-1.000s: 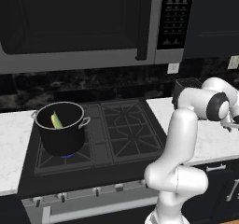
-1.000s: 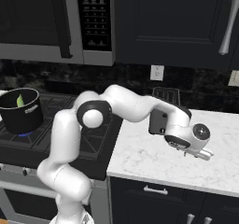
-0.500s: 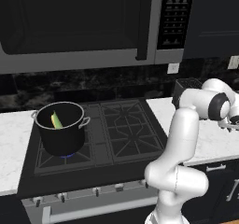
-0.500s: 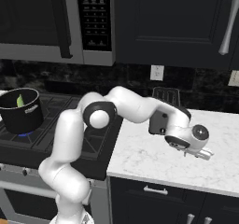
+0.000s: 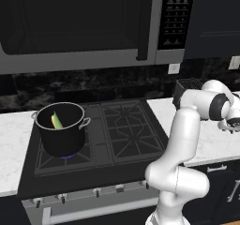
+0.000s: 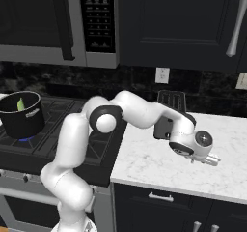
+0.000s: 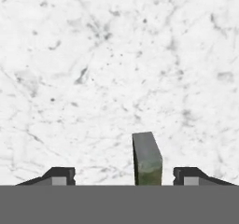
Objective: Put the corn and corn in the pot. Retrieve the spatula and lightly stir the vegetables in the pot.
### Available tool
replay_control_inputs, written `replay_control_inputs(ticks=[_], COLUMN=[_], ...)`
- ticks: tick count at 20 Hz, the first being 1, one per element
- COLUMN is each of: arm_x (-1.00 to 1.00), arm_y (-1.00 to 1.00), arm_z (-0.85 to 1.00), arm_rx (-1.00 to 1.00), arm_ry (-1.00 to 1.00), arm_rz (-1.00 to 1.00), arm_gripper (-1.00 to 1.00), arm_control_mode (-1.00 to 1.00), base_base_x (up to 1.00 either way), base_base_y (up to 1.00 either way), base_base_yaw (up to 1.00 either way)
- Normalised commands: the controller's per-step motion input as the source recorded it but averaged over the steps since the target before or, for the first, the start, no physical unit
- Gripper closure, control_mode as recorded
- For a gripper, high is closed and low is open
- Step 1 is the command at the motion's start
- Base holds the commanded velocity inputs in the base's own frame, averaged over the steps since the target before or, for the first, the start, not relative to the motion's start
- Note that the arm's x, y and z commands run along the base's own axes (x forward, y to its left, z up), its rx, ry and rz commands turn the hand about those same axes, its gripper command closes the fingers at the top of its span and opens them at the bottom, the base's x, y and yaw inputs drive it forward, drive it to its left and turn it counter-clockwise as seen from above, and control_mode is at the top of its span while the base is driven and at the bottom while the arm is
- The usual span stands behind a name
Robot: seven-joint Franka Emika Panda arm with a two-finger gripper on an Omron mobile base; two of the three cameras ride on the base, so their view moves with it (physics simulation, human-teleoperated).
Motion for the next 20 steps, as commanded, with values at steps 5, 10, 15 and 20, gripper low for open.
replay_control_inputs(ticks=[5, 10, 15, 20], arm_x=[-0.02, -0.26, -0.34, -0.54], arm_y=[0.0, 0.0, 0.0, 0.0], arm_z=[-0.08, 0.08, 0.66, 1.0], arm_rx=[-0.05, -0.02, -0.01, -0.02], arm_ry=[0.0, -0.07, -0.16, -0.05], arm_rz=[0.0, 0.0, 0.0, 0.01], arm_gripper=[1.0, 1.0, 1.0, 1.0], arm_control_mode=[-1.0, -1.0, -1.0, -1.0], base_base_x=[0.0, 0.0, 0.0, 0.0], base_base_y=[0.0, 0.0, 0.0, 0.0], base_base_yaw=[0.0, 0.0, 0.0, 0.0])
